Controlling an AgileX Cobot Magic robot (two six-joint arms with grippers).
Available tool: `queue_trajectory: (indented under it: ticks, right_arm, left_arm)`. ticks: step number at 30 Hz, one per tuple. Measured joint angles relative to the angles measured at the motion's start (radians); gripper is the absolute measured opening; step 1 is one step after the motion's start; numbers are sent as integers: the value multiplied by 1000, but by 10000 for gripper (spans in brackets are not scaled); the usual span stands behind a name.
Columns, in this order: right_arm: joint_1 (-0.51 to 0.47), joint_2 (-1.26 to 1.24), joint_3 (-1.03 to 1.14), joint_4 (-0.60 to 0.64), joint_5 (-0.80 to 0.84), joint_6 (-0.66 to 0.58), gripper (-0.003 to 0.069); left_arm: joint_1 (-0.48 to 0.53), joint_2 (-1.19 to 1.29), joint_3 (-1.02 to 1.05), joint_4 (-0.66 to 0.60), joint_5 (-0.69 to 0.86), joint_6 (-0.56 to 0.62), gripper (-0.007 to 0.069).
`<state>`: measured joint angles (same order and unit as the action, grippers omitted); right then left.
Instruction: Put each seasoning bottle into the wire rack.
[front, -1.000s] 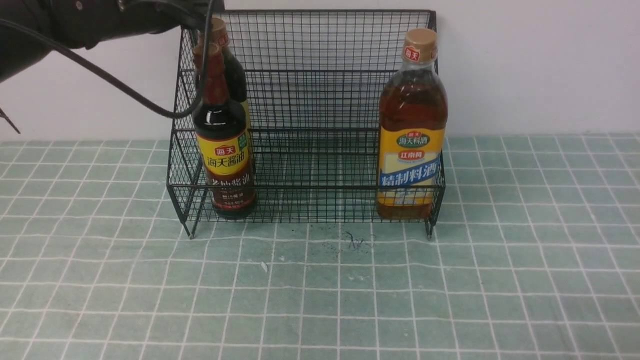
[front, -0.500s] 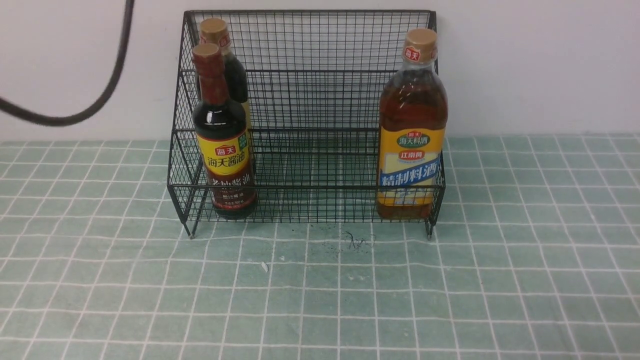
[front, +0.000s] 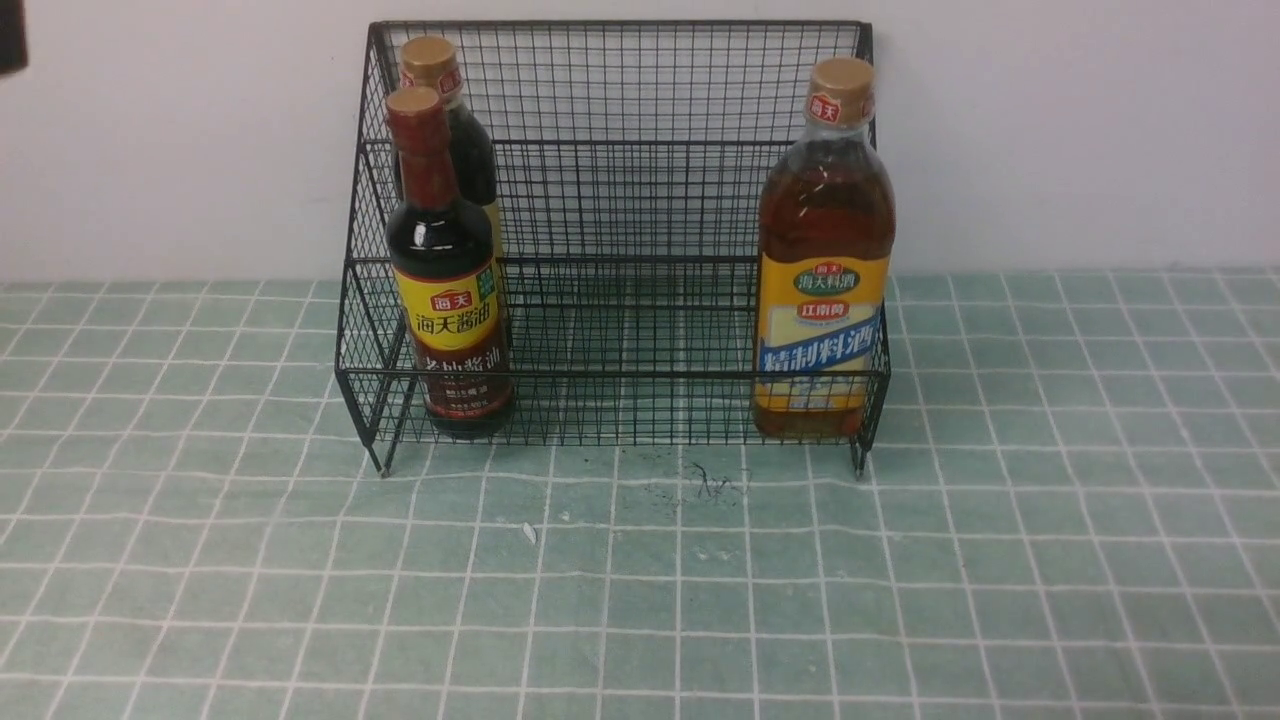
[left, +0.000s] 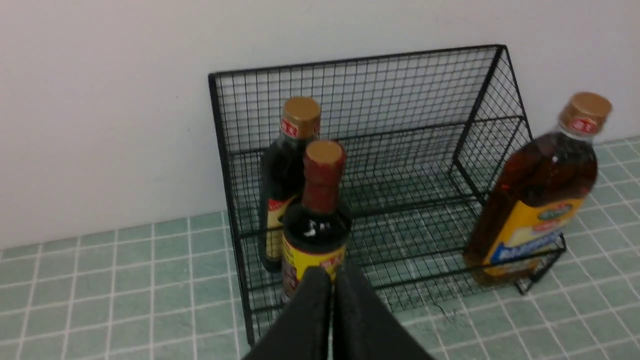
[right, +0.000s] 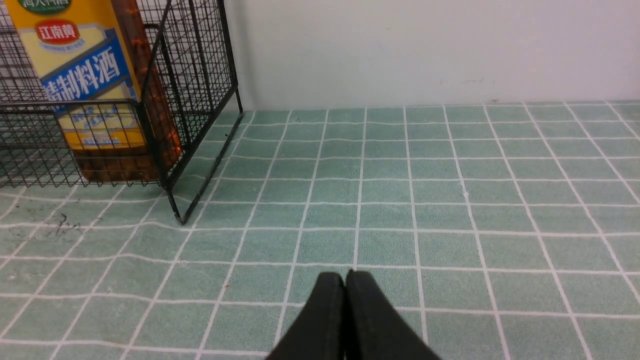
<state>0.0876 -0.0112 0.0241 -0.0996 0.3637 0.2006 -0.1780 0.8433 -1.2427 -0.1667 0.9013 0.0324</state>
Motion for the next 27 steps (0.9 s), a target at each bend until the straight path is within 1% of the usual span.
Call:
queue_trajectory:
  ticks: [1, 2, 3, 7, 10, 16, 21, 25, 27]
  right_arm:
    - [0, 0, 0, 0, 0, 0, -15]
    - [0, 0, 0, 0, 0, 0, -15]
    - [0, 0, 0, 0, 0, 0, -15]
    - [0, 0, 0, 0, 0, 0, -15]
    - [0, 0, 0, 0, 0, 0, -15]
    - [0, 0, 0, 0, 0, 0, -15]
    - [0, 0, 0, 0, 0, 0, -15]
    - [0, 0, 0, 0, 0, 0, -15]
    - [0, 0, 0, 0, 0, 0, -15]
  left_arm:
    - [0, -60, 51, -14, 7, -1, -6]
    - [0, -68, 67, -16, 8, -1, -6]
    - [0, -140, 126, -33, 16, -1, -6]
    - [0, -265, 224, -51, 33, -1, -6]
    - [0, -340, 269, -53, 61, -1, -6]
    - [0, -403, 302, -48, 90, 0, -6]
    - [0, -406, 303, 2, 88, 34, -6]
    - [0, -406, 307, 38, 77, 38, -6]
    - [0, -418, 343, 83, 15, 43, -6]
